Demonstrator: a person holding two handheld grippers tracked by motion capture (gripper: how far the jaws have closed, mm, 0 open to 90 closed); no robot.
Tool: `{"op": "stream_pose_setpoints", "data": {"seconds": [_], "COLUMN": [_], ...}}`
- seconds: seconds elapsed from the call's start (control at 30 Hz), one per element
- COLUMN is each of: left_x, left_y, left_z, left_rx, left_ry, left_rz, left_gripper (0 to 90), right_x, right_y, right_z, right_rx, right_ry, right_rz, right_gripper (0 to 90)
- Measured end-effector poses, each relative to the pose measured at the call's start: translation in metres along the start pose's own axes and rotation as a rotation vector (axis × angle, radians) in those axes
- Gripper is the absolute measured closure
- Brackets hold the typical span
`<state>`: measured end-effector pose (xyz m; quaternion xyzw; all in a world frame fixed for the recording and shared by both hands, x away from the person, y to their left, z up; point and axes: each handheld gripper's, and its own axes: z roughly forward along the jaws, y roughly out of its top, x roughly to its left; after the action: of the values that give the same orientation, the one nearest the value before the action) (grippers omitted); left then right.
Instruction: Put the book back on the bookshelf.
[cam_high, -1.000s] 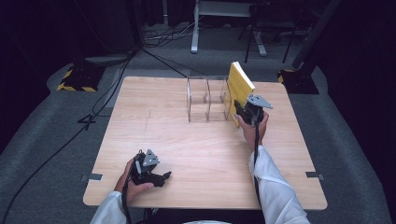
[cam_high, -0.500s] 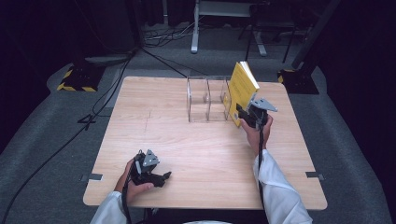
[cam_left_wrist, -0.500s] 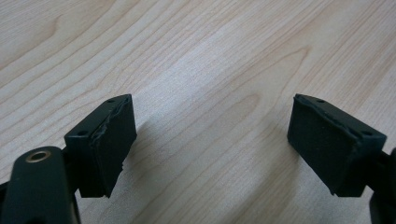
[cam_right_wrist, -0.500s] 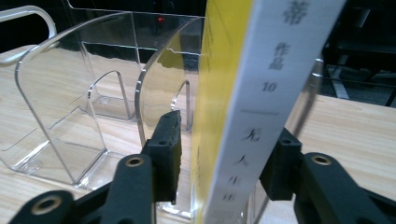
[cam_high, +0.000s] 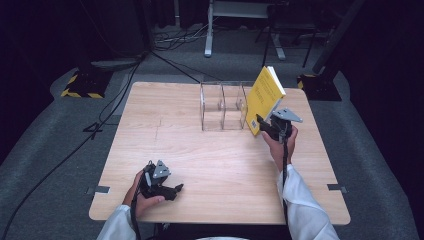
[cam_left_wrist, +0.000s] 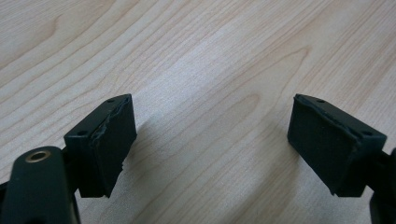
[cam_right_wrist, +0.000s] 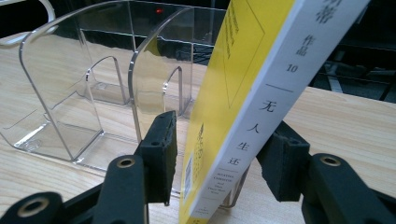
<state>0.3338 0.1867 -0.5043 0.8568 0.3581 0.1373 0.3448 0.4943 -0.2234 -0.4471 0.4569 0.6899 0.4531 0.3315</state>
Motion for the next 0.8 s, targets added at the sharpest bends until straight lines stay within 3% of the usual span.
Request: {"op": "stream_pose_setpoints", "data": {"seconds": [0.43, 0.8], "left_x": [0.000, 0.000], "left_y": [0.000, 0.000], "left_z": [0.000, 0.000], "left_rx": [0.000, -0.002], "left_ry": [-0.002, 0.001], "left_rz": [-0.004, -0.003], "left_gripper": [16.0, 15.8], "right_x": [-0.002, -0.004], "right_y": [0.004, 0.005], "right_z": [-0.010, -0.021], "right_rx": [0.051, 0.124], "right_ry": [0.037, 0.105], "right_rz": [-0.079, -0.124], "right_gripper": [44.2, 36.2]}}
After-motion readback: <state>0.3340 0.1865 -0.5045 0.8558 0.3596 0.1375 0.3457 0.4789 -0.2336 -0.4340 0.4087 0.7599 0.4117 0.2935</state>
